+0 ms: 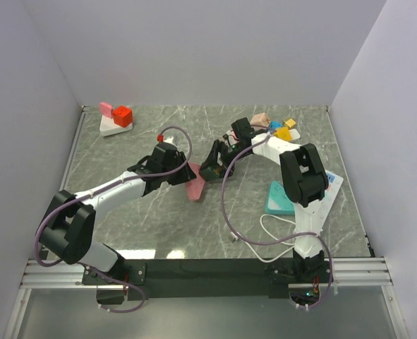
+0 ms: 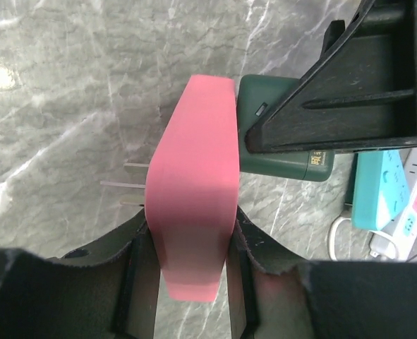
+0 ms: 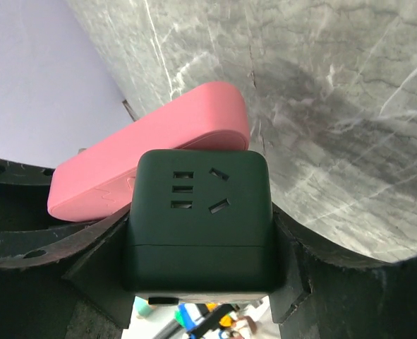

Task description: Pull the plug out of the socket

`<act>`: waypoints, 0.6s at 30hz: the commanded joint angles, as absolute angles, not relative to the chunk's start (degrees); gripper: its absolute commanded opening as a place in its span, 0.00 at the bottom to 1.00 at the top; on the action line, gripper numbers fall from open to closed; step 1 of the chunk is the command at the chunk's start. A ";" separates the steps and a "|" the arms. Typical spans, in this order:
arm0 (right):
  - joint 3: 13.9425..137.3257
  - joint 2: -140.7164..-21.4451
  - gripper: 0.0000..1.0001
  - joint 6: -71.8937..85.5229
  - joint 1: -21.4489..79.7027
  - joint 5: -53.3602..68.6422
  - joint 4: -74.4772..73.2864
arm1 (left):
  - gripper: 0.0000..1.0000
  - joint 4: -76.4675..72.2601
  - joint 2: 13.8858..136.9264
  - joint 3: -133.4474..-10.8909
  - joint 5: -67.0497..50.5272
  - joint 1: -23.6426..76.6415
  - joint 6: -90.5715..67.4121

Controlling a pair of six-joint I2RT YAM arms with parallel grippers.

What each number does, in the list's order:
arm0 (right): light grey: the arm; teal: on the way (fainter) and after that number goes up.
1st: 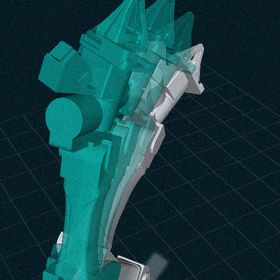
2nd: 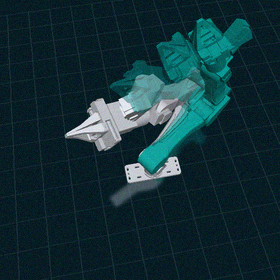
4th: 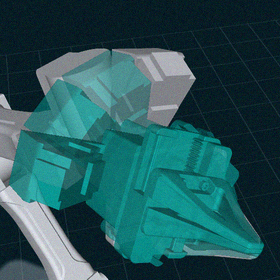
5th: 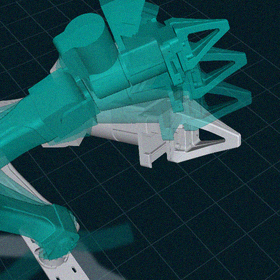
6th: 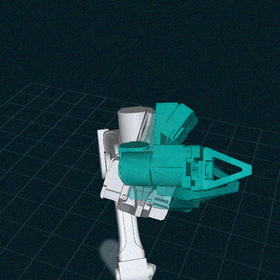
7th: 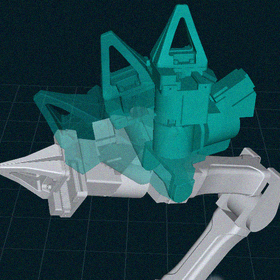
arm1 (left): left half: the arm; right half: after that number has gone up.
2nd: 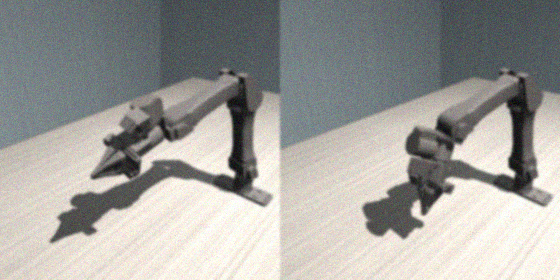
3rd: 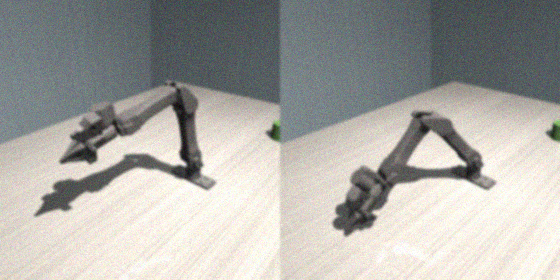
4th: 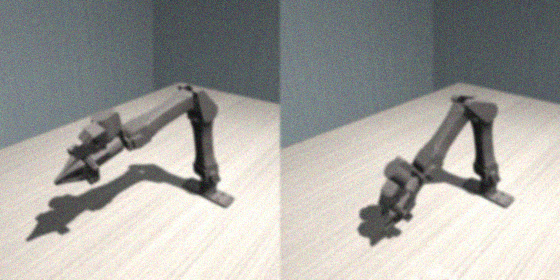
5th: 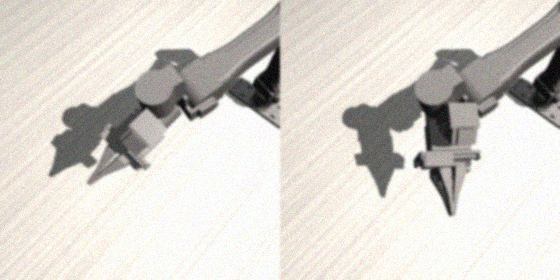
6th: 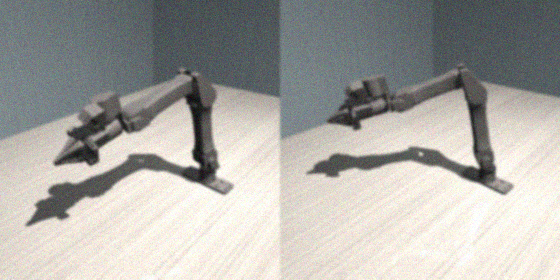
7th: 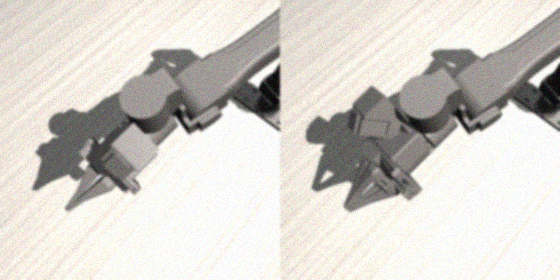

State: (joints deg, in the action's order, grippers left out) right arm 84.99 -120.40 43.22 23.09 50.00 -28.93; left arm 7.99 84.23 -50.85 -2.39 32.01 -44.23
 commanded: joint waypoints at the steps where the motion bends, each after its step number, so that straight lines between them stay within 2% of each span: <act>1: 89.28 -118.03 0.00 33.15 22.95 54.38 -38.21 | 0.00 8.26 84.46 -52.74 7.38 29.71 -41.84; 5: 95.88 -120.06 0.00 23.12 18.12 57.92 -50.08 | 0.00 8.18 83.32 -49.31 8.35 29.71 -41.92; 11: 93.16 -116.28 0.00 26.19 12.31 63.63 -45.61 | 0.00 8.09 82.62 -44.91 10.28 29.71 -41.57; 18: 92.11 -116.19 0.00 27.60 12.39 63.12 -44.30 | 0.00 9.84 82.97 -47.19 12.48 29.62 -40.17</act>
